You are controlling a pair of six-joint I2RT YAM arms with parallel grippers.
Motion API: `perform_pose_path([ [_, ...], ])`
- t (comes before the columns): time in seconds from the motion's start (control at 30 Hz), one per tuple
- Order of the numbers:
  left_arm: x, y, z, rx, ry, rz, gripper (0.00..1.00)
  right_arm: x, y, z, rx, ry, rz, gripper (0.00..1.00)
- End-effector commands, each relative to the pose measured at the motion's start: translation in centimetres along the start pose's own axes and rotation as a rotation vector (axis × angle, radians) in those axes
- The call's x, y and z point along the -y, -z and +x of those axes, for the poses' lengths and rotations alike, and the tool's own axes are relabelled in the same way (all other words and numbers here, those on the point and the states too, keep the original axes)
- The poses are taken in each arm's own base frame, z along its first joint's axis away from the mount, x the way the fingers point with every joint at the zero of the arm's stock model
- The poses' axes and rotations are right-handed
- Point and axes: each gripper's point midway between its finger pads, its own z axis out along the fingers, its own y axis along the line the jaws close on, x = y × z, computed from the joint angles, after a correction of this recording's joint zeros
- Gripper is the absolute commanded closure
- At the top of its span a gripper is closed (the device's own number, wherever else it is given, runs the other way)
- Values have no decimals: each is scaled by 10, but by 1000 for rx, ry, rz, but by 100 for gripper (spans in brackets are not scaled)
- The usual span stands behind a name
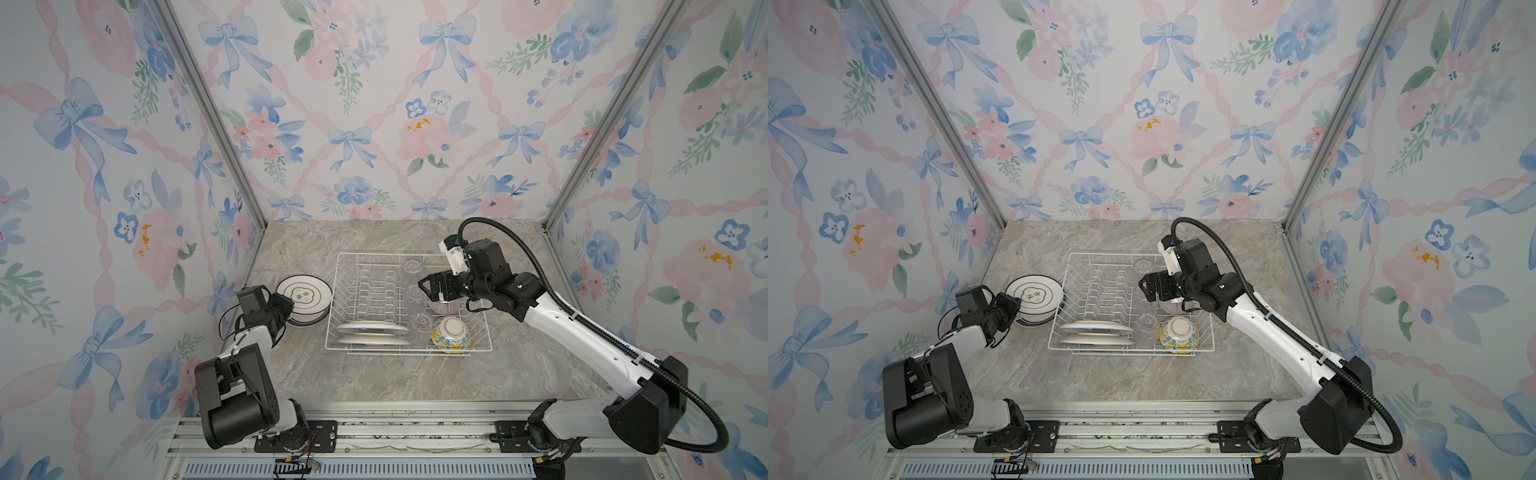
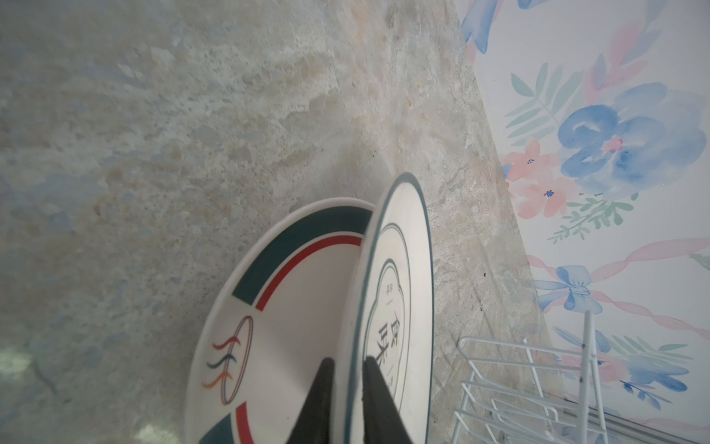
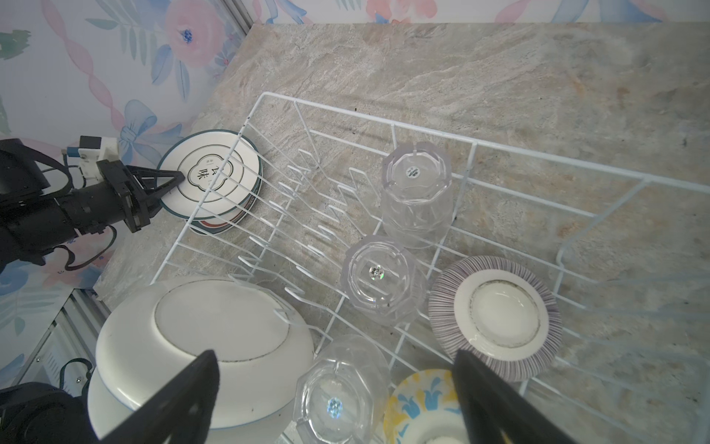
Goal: Unload the mixed dishes from the dish rack
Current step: 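Lower the plate onto the table with the left gripper while the right gripper withdraws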
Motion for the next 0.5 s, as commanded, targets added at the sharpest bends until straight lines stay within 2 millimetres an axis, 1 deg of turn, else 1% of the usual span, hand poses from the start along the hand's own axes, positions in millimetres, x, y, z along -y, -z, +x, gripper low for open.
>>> perform_pose_path([
  [0.0, -5, -1, 6, -21, -22, -5, 89, 1, 1, -1, -16, 37, 31, 3],
  [0.03, -6, 0, 7, -21, -23, -11, 87, 1, 1, -1, -16, 38, 35, 3],
  [0.1, -11, 2, 8, -16, -27, -30, 72, -1, 0, 0, -18, 44, 33, 3],
  [0.2, -14, 5, 11, -19, -36, -46, 66, -4, -3, 4, -29, 60, 29, 3],
  [0.3, -19, 8, 15, -20, -37, -64, 56, -6, -6, 7, -40, 81, 28, 3],
  [0.33, -19, 10, 15, -17, -39, -68, 51, -8, -6, 8, -44, 91, 26, 3],
  [0.37, -21, 11, 16, -19, -38, -73, 42, -9, -7, 9, -48, 101, 26, 3],
  [0.4, -23, 12, 18, -21, -38, -82, 32, -9, -8, 11, -54, 110, 26, 3],
  [0.47, -24, 14, 18, -19, -41, -92, 7, -11, -10, 13, -60, 128, 25, 3],
])
